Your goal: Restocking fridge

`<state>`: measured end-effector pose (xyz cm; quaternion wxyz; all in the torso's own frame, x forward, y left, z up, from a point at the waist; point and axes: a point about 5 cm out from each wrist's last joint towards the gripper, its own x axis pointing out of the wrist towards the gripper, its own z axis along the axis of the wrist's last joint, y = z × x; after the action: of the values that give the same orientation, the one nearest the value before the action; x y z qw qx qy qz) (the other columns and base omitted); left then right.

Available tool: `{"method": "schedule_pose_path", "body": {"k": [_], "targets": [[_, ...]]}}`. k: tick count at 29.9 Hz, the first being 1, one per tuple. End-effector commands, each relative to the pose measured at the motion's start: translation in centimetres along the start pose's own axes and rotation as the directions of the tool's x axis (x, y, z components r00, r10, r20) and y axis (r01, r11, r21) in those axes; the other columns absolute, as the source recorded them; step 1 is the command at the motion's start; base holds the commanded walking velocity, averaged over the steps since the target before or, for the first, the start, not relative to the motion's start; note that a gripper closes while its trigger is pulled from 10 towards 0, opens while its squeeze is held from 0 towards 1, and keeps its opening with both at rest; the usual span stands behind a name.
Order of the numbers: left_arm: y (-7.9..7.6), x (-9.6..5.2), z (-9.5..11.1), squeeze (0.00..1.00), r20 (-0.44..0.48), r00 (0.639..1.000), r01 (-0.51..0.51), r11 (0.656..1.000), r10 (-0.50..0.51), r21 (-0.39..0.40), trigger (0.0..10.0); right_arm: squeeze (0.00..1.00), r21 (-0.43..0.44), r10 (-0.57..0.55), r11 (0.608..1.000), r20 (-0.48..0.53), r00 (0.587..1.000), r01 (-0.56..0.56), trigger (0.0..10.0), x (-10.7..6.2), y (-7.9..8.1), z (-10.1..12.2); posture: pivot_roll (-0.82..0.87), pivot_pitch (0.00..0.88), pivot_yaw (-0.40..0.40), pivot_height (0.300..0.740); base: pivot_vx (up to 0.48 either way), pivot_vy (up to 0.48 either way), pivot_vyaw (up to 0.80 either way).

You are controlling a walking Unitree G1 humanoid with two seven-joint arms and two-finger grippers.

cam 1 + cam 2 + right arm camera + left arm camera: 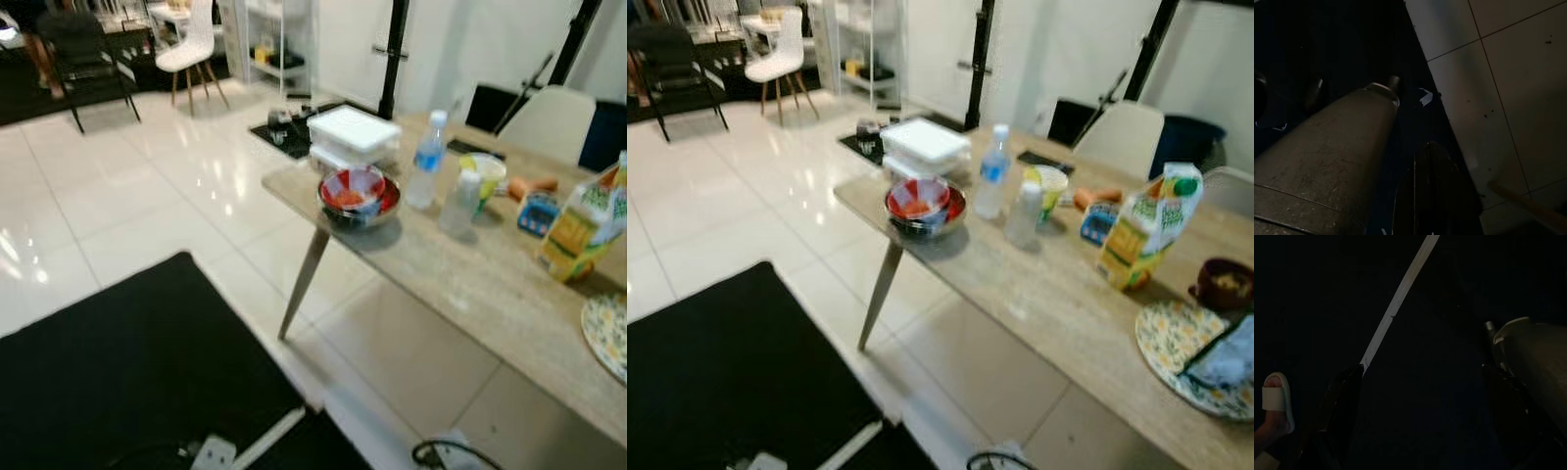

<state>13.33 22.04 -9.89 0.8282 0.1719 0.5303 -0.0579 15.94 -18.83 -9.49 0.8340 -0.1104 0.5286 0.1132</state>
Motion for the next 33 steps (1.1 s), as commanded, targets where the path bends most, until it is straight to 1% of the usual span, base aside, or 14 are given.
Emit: {"method": "schedule_pose_path", "body": {"k": [1, 9, 13, 17, 18, 19, 21, 22, 23, 25, 27, 29, 30, 33], "targets": [[-0.1, 0.0, -0.3, 0.00, -0.010, 1.000, -0.002, 1.000, 0.002, 0.002, 10.0, 0.00, 0.009, -0.004, 1.000, -0.006, 1.000, 0.004, 10.0, 0.0, -0.1, -0.2, -0.03, 0.000, -0.017, 0.740, 0.000, 0.000, 0.00], [-0.2, -0.1, -0.8, 0.00, -0.021, 1.000, -0.002, 1.000, 0.002, 0.002, 10.0, 0.00, 0.012, -0.020, 1.000, -0.021, 1.000, 0.020, 10.0, -0.2, -0.4, -0.8, -0.03, 0.021, -0.020, 0.740, 0.000, 0.000, 0.00], [-0.4, -0.1, -0.9, 0.00, -0.022, 1.000, -0.002, 1.000, 0.002, -0.014, 10.0, 0.00, 0.058, -0.079, 0.995, -0.035, 0.996, 0.081, 10.0, -0.5, -2.0, -1.5, -0.02, 0.019, -0.021, 0.740, 0.000, 0.000, 0.00], [-0.1, -0.1, -0.5, 0.00, -0.007, 1.000, -0.003, 1.000, 0.003, -0.003, 10.0, 0.00, 0.115, -0.145, 0.983, -0.022, 0.989, 0.146, 10.0, -0.9, -3.7, -1.1, -0.05, 0.025, -0.010, 0.740, 0.000, 0.000, 0.00], [0.1, -0.1, -0.3, 0.00, -0.006, 1.000, 0.000, 1.000, 0.000, 0.029, 10.0, 0.00, 0.134, -0.166, 0.977, -0.008, 0.986, 0.166, 10.0, -1.0, -4.4, -0.7, -0.08, 0.094, -0.008, 0.740, 0.000, 0.000, 0.00], [0.3, 0.0, -0.1, 0.00, -0.006, 1.000, 0.005, 0.998, -0.004, 0.068, 10.0, 0.00, 0.154, -0.188, 0.971, 0.008, 0.982, 0.184, 10.0, -1.2, -5.1, -0.3, -0.08, 0.094, -0.008, 0.740, 0.000, 0.000, 0.00], [0.4, 0.0, -0.1, 0.00, -0.007, 1.000, 0.005, 0.997, -0.005, 0.075, 10.0, 0.00, 0.157, -0.192, 0.969, 0.011, 0.981, 0.188, 10.0, -1.2, -5.2, -0.3, -0.08, 0.094, -0.008, 0.740, 0.000, 0.000, 0.00], [0.6, 0.0, 0.1, 0.00, -0.001, 1.000, -0.009, 0.999, 0.010, 0.031, 10.0, 0.00, 0.187, -0.209, 0.961, -0.005, 0.978, 0.206, 10.0, -1.4, -5.8, -0.8, -0.03, 0.038, -0.062, 0.740, 0.000, 0.000, 0.00], [0.9, 0.0, 0.7, 0.00, 0.018, 0.999, -0.029, 0.999, 0.030, -0.027, 10.0, 0.00, 0.198, -0.218, 0.955, -0.039, 0.975, 0.221, 10.0, -1.7, -6.3, -1.9, -0.05, 0.082, -0.056, 0.740, 0.000, 0.000, 0.00], [1.0, 0.1, 0.9, 0.00, 0.029, 0.999, -0.034, 0.999, 0.035, -0.041, 10.0, 0.00, 0.187, -0.214, 0.957, -0.053, 0.975, 0.220, 10.0, -1.8, -6.3, -2.3, -0.05, 0.082, -0.056, 0.740, 0.000, 0.000, 0.00], [0.5, 0.1, 1.1, 0.00, 0.040, 0.999, -0.018, 1.000, 0.018, -0.009, 10.0, 0.00, 0.155, -0.223, 0.961, -0.061, 0.973, 0.230, 10.0, -1.9, -6.5, -2.5, -0.02, 0.063, -0.058, 0.740, 0.000, 0.000, 0.00], [0.0, 0.0, 0.3, 0.00, 0.018, 1.000, 0.006, 1.000, -0.006, 0.008, 10.0, 0.00, 0.194, -0.228, 0.953, -0.049, 0.972, 0.233, 10.0, -1.8, -6.3, -2.3, -0.04, 0.070, -0.047, 0.740, 0.000, 0.000, 0.00], [0.0, 0.0, 0.3, 0.00, 0.018, 1.000, 0.006, 1.000, -0.006, 0.008, 10.0, 0.00, 0.194, -0.228, 0.953, -0.049, 0.972, 0.233, 10.0, -1.8, -6.3, -2.3, -0.04, 0.070, -0.047, 0.740, 0.000, 0.000, 0.00], [-0.7, -0.2, -1.3, 0.00, -0.031, 0.999, 0.030, 1.000, -0.030, -0.003, 10.0, 0.00, 0.194, -0.207, 0.958, -0.042, 0.977, 0.211, 10.0, -1.4, -5.2, -2.1, -0.05, 0.089, -0.040, 0.740, 0.000, 0.000, 0.00]]}}
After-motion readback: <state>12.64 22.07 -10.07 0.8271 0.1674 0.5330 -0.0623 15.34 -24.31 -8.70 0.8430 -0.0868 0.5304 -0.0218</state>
